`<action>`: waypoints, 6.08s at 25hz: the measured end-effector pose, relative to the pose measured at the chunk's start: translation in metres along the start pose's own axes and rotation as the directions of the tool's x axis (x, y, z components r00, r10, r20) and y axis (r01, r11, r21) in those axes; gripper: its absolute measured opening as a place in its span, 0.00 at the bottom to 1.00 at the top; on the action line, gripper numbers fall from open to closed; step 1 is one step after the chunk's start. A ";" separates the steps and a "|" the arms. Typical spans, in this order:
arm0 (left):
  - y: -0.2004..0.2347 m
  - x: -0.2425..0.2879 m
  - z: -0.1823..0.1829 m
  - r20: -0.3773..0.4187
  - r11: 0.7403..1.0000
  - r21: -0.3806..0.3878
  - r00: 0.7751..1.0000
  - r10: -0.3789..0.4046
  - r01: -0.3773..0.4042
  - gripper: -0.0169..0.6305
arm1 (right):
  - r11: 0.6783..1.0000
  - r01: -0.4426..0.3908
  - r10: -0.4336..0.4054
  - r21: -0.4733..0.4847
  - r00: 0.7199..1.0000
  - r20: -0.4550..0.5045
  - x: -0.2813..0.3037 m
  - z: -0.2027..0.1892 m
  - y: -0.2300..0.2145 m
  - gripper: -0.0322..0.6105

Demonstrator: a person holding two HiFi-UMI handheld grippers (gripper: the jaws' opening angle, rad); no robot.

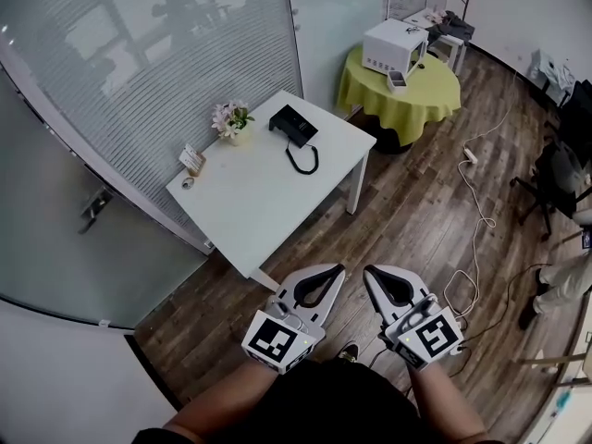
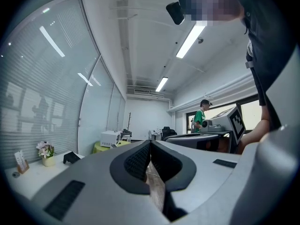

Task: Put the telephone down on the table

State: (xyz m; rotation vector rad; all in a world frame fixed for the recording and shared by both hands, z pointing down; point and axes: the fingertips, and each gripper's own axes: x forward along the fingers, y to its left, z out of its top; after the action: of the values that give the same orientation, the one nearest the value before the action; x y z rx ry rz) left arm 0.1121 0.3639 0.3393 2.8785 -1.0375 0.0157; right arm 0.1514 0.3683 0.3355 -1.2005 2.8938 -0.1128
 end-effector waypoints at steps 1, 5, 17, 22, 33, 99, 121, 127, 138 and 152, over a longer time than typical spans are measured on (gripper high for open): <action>-0.004 0.005 -0.001 -0.004 1.000 0.004 1.000 0.001 -0.001 0.04 | 1.000 -0.002 0.002 0.001 1.000 0.002 -0.004 0.000 -0.005 0.08; -0.013 0.026 -0.001 -0.023 0.999 0.035 1.000 0.015 -0.014 0.04 | 1.000 -0.013 0.013 -0.007 1.000 0.004 -0.016 0.001 -0.026 0.08; -0.011 0.067 -0.008 -0.030 0.998 0.042 0.998 0.047 -0.046 0.04 | 0.999 -0.039 0.039 0.005 0.999 0.005 -0.022 -0.003 -0.068 0.08; 0.012 0.089 -0.011 -0.030 0.999 0.046 0.999 0.026 -0.025 0.04 | 0.999 -0.039 0.039 -0.012 0.999 0.000 -0.001 -0.003 -0.090 0.08; 0.089 0.134 -0.015 -0.044 1.000 0.006 0.999 -0.010 0.010 0.04 | 1.000 -0.004 0.004 0.002 0.999 -0.043 0.068 -0.007 -0.143 0.08; 0.310 0.417 -0.005 -0.100 0.900 0.011 0.895 0.435 -0.436 0.04 | 0.890 -0.454 0.455 0.033 0.887 -0.071 0.271 0.002 -0.464 0.08; 0.484 0.346 -0.033 -0.068 0.793 -0.108 0.801 0.595 -0.599 0.04 | 0.783 -0.622 0.612 0.012 0.767 -0.193 0.463 -0.024 -0.406 0.08; 0.517 0.334 -0.046 -0.076 0.772 -0.153 0.787 0.613 -0.616 0.04 | 0.771 -0.637 0.626 0.028 0.748 -0.221 0.496 -0.034 -0.395 0.08; 0.548 0.319 -0.053 -0.109 0.668 -0.151 0.683 0.722 -0.729 0.04 | 0.679 -0.730 0.722 0.080 0.645 -0.251 0.535 -0.053 -0.393 0.08; 0.565 0.322 -0.082 -0.198 0.415 -0.233 0.460 0.865 -0.880 0.04 | 0.487 -0.865 0.852 0.122 0.439 -0.286 0.565 -0.079 -0.404 0.08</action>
State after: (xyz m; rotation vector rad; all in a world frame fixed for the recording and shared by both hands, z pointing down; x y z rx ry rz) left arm 0.0016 -0.2676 0.4747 1.7149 -2.1787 -0.0121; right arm 0.0351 -0.3105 0.4540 0.5086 3.3575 -0.2365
